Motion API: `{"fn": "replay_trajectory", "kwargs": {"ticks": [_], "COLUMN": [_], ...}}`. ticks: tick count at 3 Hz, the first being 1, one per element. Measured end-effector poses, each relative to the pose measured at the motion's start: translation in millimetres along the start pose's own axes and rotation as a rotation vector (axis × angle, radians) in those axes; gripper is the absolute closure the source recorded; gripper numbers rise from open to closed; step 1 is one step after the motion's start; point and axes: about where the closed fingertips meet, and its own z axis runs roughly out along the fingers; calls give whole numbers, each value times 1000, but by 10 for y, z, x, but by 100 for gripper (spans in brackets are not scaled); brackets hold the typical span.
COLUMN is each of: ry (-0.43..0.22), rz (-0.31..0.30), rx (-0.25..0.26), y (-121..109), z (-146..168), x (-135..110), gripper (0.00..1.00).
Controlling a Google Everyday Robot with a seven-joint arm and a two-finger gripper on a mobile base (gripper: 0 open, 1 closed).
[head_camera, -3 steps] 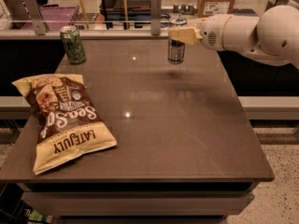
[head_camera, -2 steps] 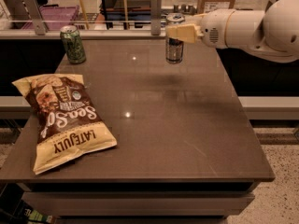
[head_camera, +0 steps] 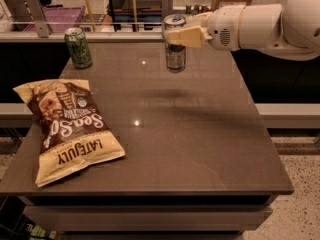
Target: Move redbull can near brown chip bag
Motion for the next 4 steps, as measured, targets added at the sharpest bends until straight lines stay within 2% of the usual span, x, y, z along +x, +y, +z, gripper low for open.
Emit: {"fn": "replay_trajectory", "kwargs": {"ticks": [2,3,4], "ry": [3,-8,-31], "rz": [-10,13,24], "rx": [-189,-246,-279], "y": [465,699,970], "z": [169,238,264], "x": [36,97,175], "gripper": [100,100,100]}}
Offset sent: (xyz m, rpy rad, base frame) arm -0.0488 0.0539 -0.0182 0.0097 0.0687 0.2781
